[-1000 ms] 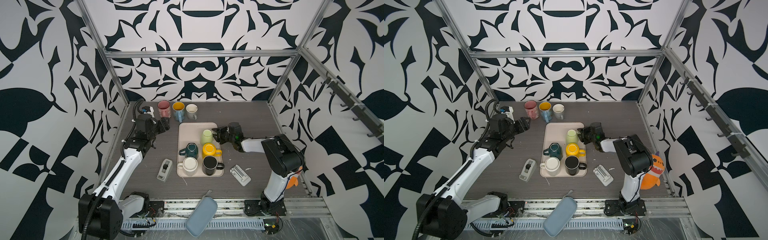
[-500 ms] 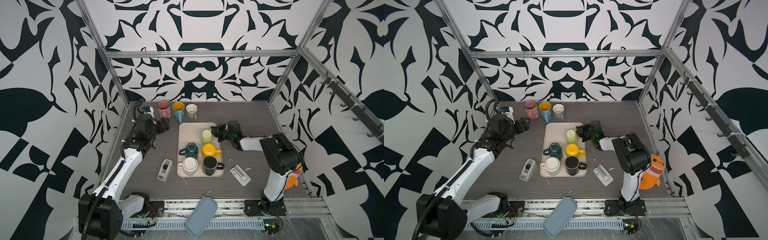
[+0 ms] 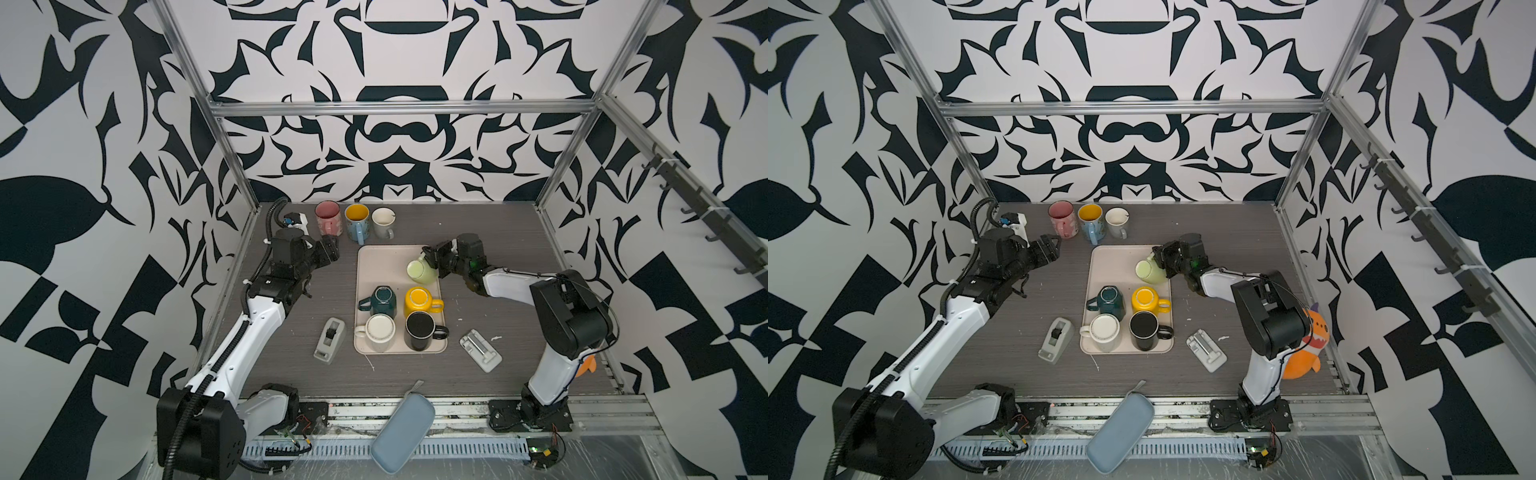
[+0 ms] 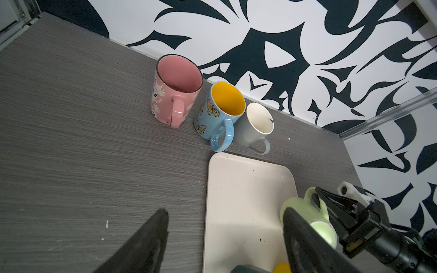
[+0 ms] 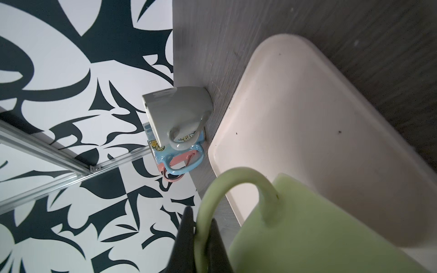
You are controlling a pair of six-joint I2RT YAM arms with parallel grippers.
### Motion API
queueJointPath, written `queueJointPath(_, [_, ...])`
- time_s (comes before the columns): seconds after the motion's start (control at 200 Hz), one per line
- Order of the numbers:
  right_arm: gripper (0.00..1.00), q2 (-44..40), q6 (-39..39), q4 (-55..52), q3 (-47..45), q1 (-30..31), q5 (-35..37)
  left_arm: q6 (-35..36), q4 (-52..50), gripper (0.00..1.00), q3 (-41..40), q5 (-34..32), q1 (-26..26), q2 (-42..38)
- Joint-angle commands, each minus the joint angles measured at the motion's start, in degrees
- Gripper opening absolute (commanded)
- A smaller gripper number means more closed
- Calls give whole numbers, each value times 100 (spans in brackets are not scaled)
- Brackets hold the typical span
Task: Turn the mug right side up
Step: Pick up the mug from the tray, then place the mug at the top-center of the table.
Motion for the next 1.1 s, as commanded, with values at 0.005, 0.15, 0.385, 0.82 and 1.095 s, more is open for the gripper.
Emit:
queueJointPath(0.005, [0,-761,-1098,-282,579,-13,156,62,-22,79,238,25,-12,-67])
queueJointPath(0.15, [0,-1292,-2115,-1023,890,-14,382,120,-48,79,337,38,-12,-75])
queueJointPath(0.385, [0,-2146,-3725,-2202,1301,14,837,201,-201,79,735,377,-12,93])
queueJointPath(0.82, [0,-2799,-6700,-3487,1921,1102,2167,392,-839,76,1928,1130,-138,890])
queueJointPath(1.095, [0,-2633,-8625,-3776,2173,2107,3237,968,-1797,75,3025,1147,-577,1422])
